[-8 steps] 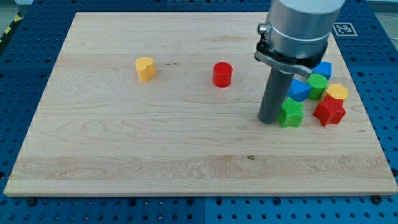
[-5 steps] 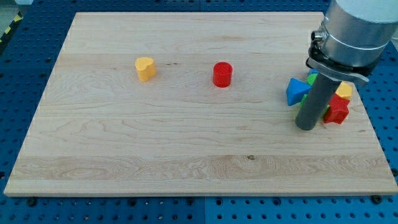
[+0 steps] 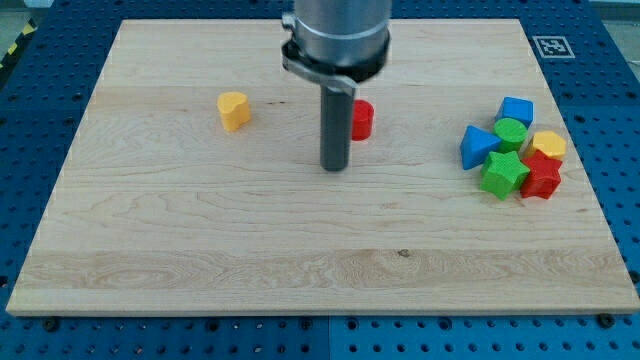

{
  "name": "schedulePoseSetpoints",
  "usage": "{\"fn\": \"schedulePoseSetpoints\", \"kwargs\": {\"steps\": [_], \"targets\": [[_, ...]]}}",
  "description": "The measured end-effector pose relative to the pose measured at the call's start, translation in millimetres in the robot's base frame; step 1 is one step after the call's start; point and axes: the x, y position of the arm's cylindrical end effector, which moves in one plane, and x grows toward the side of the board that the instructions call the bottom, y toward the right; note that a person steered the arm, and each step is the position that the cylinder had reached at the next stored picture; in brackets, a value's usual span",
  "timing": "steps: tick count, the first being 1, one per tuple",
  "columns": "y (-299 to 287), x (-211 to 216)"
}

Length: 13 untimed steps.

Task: Push the red circle closer to the group of blocks

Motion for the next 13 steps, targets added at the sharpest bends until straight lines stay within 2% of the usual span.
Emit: {"fn": "schedulePoseSetpoints", "kwargs": {"steps": [2,4,11,13], "targets": [[-15,-12],[-15,-56],[12,-43],[50,-43]]}}
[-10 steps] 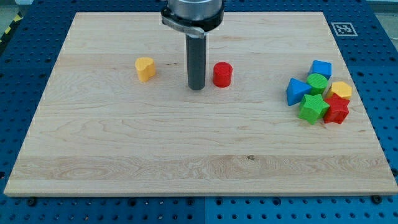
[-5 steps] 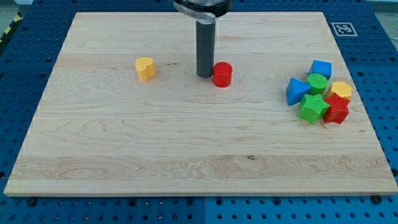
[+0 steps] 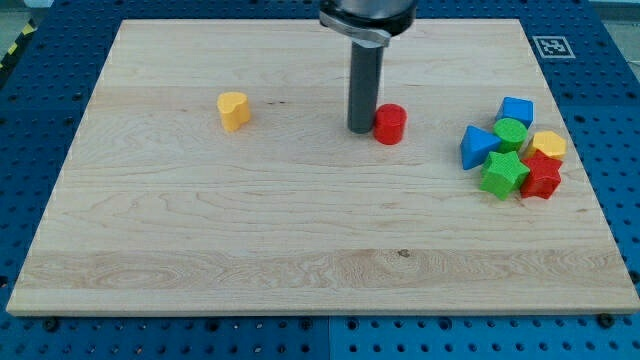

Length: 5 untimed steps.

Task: Push the red circle closer to the group of blocks

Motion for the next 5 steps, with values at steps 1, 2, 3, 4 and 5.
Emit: {"fn": "schedulePoseSetpoints", "kwargs": {"steps": [1,2,3,4,5], "targets": [[23,0],[37,0],[42,0],[45,0],[47,0]]}}
